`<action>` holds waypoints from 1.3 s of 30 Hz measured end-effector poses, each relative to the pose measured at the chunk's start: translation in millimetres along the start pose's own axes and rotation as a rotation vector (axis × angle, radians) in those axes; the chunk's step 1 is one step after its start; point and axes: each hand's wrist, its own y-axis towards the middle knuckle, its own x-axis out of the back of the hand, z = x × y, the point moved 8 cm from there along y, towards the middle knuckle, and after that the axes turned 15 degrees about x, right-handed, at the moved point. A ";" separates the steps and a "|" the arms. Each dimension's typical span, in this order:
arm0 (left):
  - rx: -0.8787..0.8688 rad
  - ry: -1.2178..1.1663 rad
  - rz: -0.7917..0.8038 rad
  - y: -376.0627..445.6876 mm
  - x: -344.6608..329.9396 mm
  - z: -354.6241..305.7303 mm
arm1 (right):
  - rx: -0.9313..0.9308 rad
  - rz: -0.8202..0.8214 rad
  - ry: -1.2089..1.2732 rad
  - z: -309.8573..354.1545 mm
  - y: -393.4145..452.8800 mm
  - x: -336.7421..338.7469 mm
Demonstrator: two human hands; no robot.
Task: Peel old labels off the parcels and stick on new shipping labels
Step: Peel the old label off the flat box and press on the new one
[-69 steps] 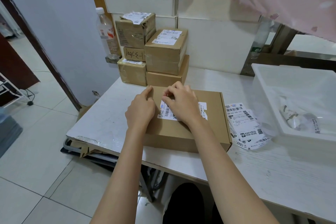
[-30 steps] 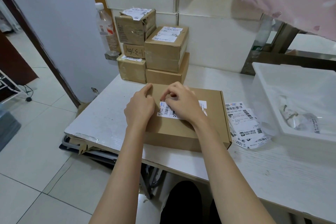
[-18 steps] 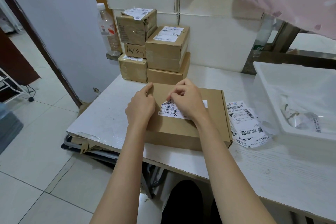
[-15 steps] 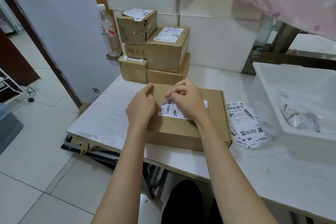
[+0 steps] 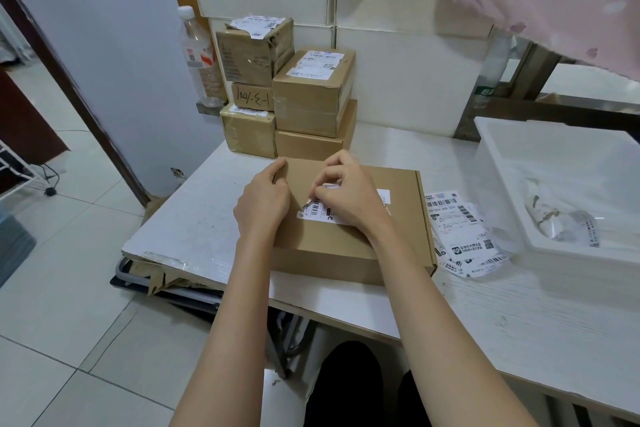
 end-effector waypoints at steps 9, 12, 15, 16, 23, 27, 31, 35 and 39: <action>0.001 -0.011 0.005 -0.6 -0.1 -0.8 | -0.004 0.067 0.272 3.0 -0.5 -2.8; 0.001 -0.016 0.007 -1.0 0.3 -0.9 | 0.056 0.202 0.055 7.0 -2.3 -11.0; 0.005 -0.010 0.002 -0.6 0.5 -0.7 | 0.050 0.155 -0.042 6.6 -1.0 -9.9; 0.006 -0.011 0.002 -0.7 0.5 -0.6 | 0.046 0.139 -0.029 5.4 -0.6 -9.4; 0.004 -0.028 0.000 -2.7 0.9 -1.3 | -0.058 0.063 0.215 0.3 -1.8 -1.2; 0.010 -0.027 0.003 -2.5 0.7 -0.5 | 0.028 0.049 0.208 16.4 -1.2 3.9; 0.021 -0.043 0.001 -2.8 1.7 -1.6 | 0.194 0.156 -0.260 35.2 -5.9 -8.2; 0.022 -0.048 0.010 -1.9 1.3 -1.2 | 0.142 0.166 -0.156 29.5 -12.5 -17.8; 0.023 -0.050 0.006 -1.8 1.7 -0.9 | 0.110 0.124 -0.036 24.4 -14.8 -16.9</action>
